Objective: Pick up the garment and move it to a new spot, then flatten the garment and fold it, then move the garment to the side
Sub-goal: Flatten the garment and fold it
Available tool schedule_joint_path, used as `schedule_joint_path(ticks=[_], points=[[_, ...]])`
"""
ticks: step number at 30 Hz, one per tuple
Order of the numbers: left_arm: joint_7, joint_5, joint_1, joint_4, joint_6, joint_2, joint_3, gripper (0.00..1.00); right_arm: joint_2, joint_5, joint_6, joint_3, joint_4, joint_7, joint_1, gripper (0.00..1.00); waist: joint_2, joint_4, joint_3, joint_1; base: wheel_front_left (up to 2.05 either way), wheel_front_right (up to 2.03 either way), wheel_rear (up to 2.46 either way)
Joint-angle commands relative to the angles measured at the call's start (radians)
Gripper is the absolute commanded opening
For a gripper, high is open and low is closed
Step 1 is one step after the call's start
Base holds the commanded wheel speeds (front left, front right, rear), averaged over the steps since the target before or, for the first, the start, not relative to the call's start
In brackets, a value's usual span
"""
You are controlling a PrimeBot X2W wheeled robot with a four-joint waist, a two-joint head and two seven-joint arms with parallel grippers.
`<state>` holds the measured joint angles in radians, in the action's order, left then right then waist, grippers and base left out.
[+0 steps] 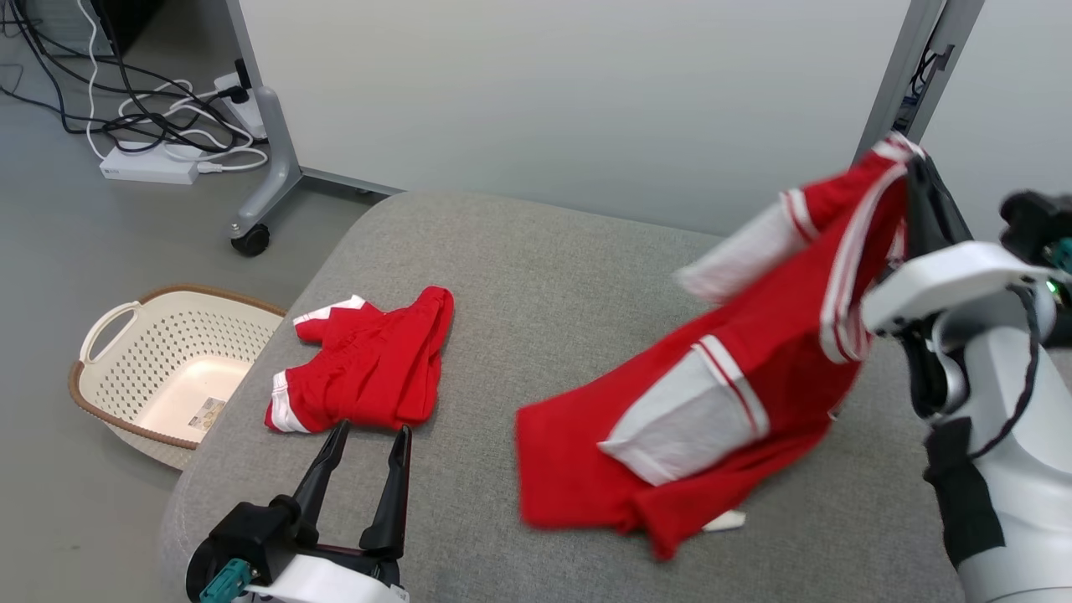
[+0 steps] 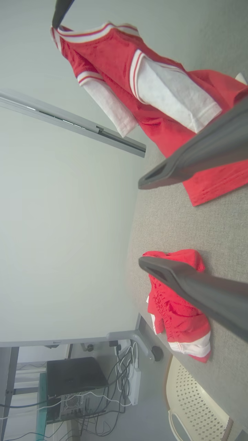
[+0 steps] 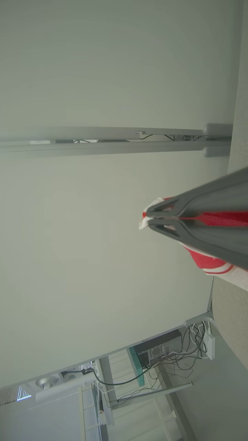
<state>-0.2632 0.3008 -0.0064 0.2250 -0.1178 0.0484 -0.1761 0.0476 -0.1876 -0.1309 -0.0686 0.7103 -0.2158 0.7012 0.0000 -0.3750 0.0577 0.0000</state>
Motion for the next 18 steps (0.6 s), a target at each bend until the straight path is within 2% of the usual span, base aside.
schedule_joint_path(ticks=[1, 4, 5, 10, 11, 12, 18], points=[[-0.001, 0.005, -0.006, -0.005, 0.000, 0.004, -0.003, 1.00, 0.022, 0.058, 0.000, -0.100, 0.098, -0.012, -0.004, 0.00, 0.0000, 0.004, -0.013, 0.0000, 0.00, 0.00, 0.00], [-0.001, 0.001, -0.016, -0.005, -0.001, 0.004, -0.010, 1.00, 0.064, 0.133, 0.000, -0.223, 0.205, -0.021, 0.005, 0.00, 0.0000, 0.006, -0.026, 0.0000, 0.00, 0.00, 0.00], [-0.001, 0.001, -0.016, -0.005, -0.001, 0.004, -0.010, 1.00, 0.064, 0.133, 0.000, -0.223, 0.205, -0.021, 0.005, 0.00, 0.0000, 0.006, -0.026, 0.0000, 0.00, 0.00, 0.00], [-0.001, -0.001, -0.022, -0.003, -0.003, 0.004, -0.016, 1.00, 0.155, 0.272, 0.000, -0.450, 0.333, -0.021, 0.004, 0.00, 0.0000, 0.006, -0.043, 0.0000, 0.00, 0.00, 0.00], [-0.001, 0.000, -0.022, -0.003, -0.003, 0.004, -0.016, 1.00, 0.172, 0.310, 0.000, -0.499, 0.346, -0.015, -0.004, 0.35, 0.0000, 0.007, -0.045, 0.0000, 0.00, 0.00, 0.00], [-0.001, 0.000, -0.022, -0.003, -0.003, 0.004, -0.015, 1.00, 0.184, 0.342, 0.000, -0.549, 0.354, -0.007, -0.011, 1.00, 0.0000, 0.008, -0.048, 0.0000, 0.00, 0.00, 0.00], [-0.001, 0.001, -0.026, 0.001, -0.001, 0.003, -0.006, 1.00, 0.153, 0.521, 0.000, -0.750, 0.324, 0.018, 0.001, 1.00, 0.0000, 0.033, -0.052, 0.0000, 0.00, 0.00, 0.00]])
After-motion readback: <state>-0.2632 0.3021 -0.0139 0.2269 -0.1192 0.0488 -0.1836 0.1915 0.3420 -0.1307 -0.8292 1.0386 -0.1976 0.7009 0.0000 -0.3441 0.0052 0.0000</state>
